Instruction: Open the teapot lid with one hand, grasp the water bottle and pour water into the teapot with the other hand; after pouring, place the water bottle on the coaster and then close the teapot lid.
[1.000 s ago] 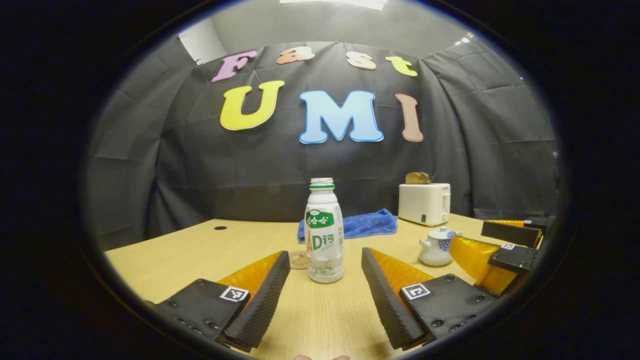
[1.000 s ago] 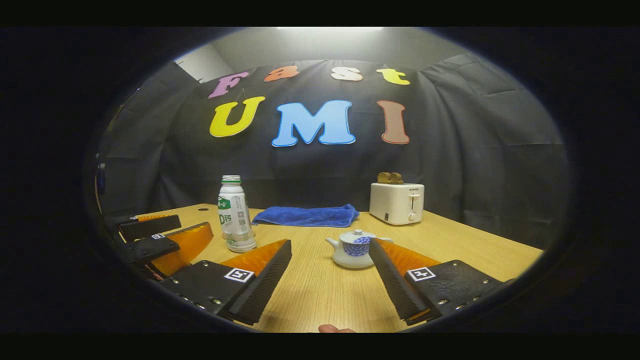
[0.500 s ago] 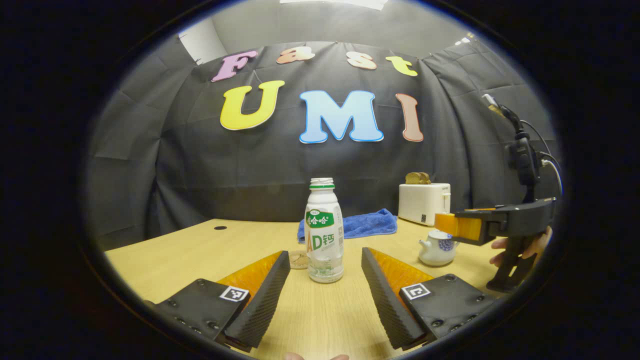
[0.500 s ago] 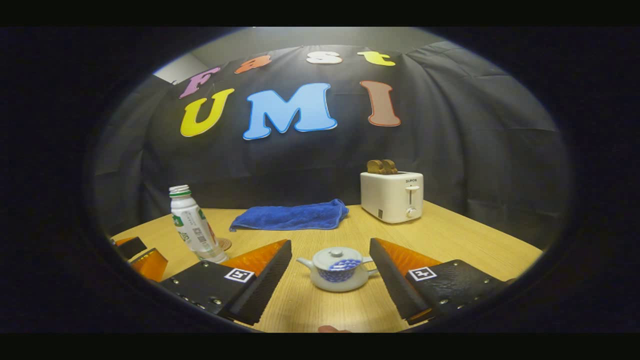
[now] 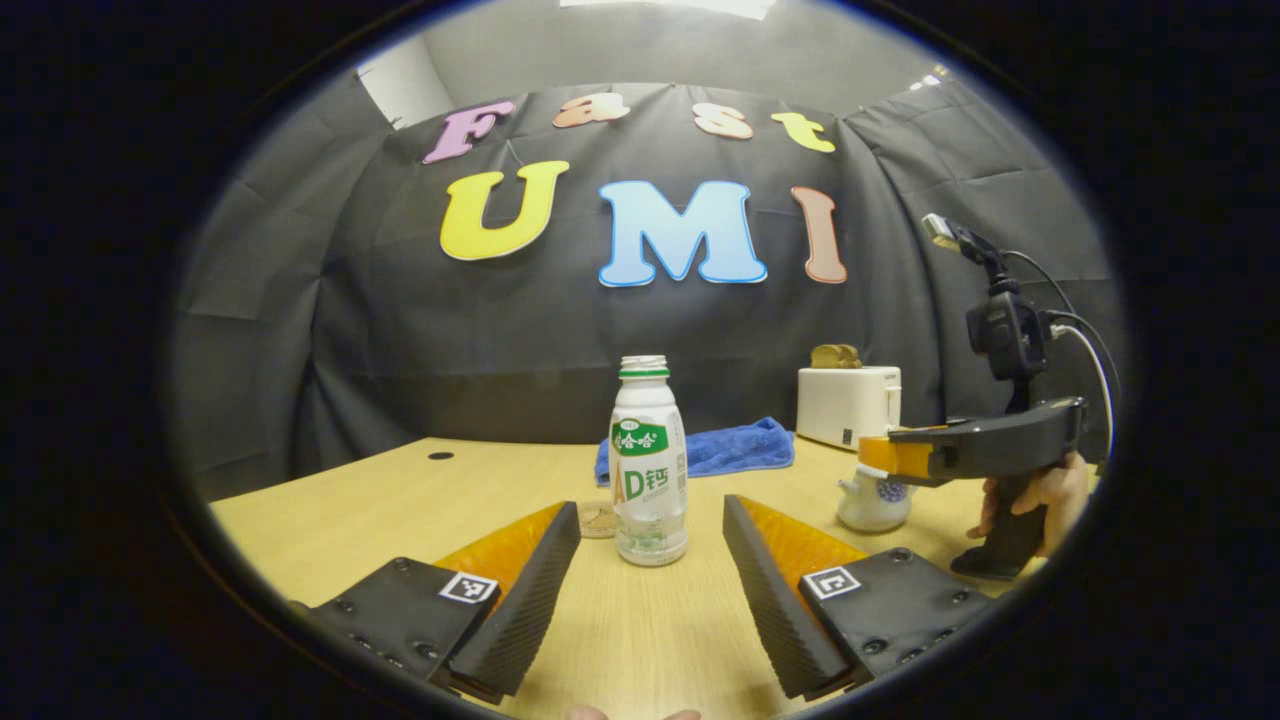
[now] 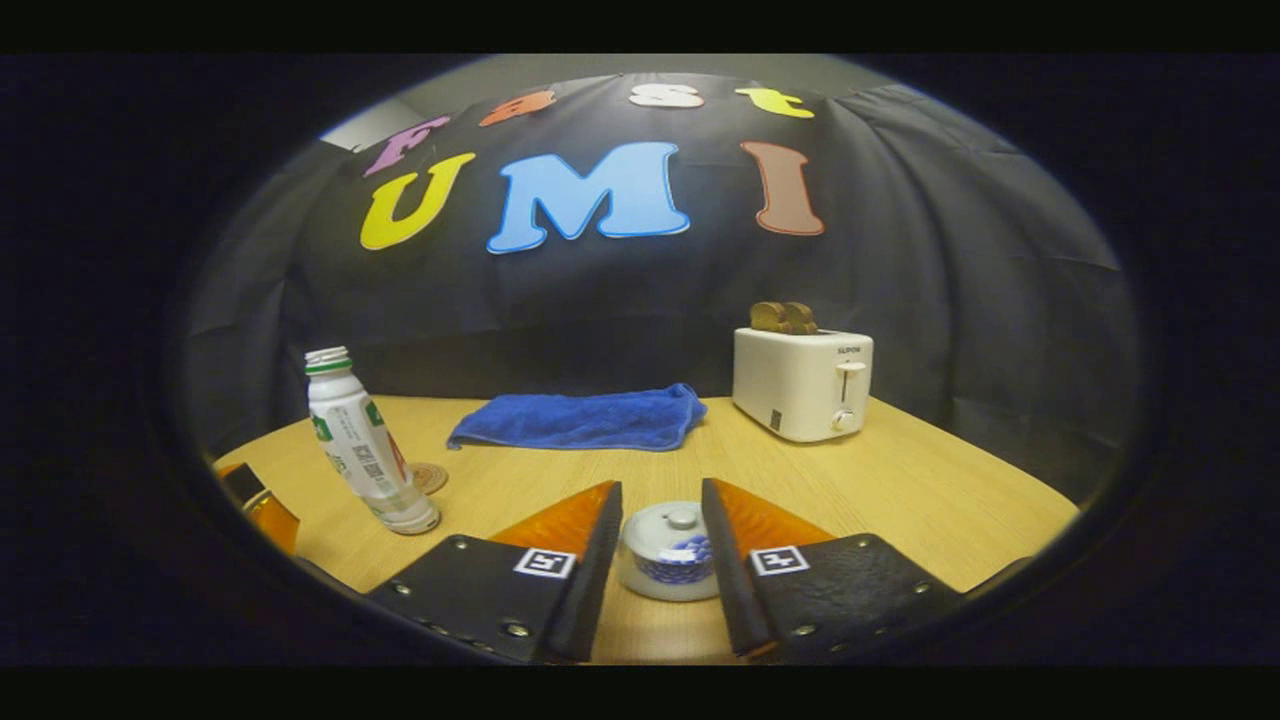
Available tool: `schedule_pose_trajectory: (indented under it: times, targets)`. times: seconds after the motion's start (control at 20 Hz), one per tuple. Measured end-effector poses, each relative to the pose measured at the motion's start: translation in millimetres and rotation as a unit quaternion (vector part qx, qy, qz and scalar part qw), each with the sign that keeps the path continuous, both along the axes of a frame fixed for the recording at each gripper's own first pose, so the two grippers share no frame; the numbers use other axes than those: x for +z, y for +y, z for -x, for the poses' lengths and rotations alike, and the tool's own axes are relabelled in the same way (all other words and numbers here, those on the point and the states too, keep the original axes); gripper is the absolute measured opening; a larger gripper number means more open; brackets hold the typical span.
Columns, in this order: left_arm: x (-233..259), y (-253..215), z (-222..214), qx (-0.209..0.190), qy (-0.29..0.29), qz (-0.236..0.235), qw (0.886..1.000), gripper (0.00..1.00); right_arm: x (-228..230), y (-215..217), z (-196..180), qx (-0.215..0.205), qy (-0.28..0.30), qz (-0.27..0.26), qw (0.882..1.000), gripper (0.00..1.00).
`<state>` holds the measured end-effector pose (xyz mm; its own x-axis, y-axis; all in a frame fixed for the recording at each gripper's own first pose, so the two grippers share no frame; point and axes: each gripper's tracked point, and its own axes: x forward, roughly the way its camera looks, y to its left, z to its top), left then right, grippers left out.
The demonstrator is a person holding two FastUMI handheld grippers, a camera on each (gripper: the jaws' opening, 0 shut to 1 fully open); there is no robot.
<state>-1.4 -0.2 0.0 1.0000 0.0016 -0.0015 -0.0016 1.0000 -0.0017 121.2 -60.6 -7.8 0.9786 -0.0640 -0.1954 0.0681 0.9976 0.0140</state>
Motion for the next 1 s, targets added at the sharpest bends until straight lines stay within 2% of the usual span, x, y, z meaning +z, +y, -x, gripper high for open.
schedule_pose_trajectory:
  times: [0.05,0.1,0.15,0.2,0.25,0.4,0.45,0.5,0.55,0.75,0.9,1.0]
  targets:
    - [-1,0,-1,0.000,0.000,0.000,1.000,1.00,-4,-3,-2,-0.005,0.007,-0.003,1.000,0.15]
    - [0,0,-2,0.000,0.000,0.000,1.000,1.00,-2,-2,-1,-0.005,0.004,-0.004,1.000,0.07]
    - [-1,0,-1,0.000,0.000,0.000,1.000,1.00,-3,-1,0,-0.003,0.007,0.001,1.000,0.19]
    - [0,0,-1,0.000,0.000,0.000,1.000,1.00,-4,0,0,-0.001,0.007,0.010,1.000,0.19]
    - [-1,0,-1,0.000,0.000,0.000,1.000,1.00,-3,0,0,0.001,0.009,0.020,1.000,0.03]
    - [0,0,-2,0.000,0.000,0.000,1.000,1.00,-2,-4,-1,-0.009,0.002,0.030,1.000,0.02]
    - [-1,0,-1,0.001,0.000,0.000,1.000,1.00,-2,-3,0,-0.006,0.001,0.032,0.999,0.18]
    - [0,2,-1,0.006,-0.001,-0.001,1.000,0.89,0,-2,-1,-0.003,-0.004,0.030,1.000,0.02]
    - [0,5,-3,0.011,-0.001,-0.001,1.000,1.00,5,-2,1,0.001,-0.012,0.024,1.000,0.02]
    - [-1,6,-15,0.005,-0.001,0.000,1.000,1.00,29,2,9,0.004,-0.063,0.030,0.998,0.01]
    - [-1,0,-34,-0.015,0.000,-0.003,1.000,1.00,28,11,12,0.019,-0.065,0.039,0.997,0.01]
    - [-5,2,-53,-0.014,0.008,-0.009,1.000,1.00,26,15,13,0.026,-0.064,0.044,0.997,0.01]
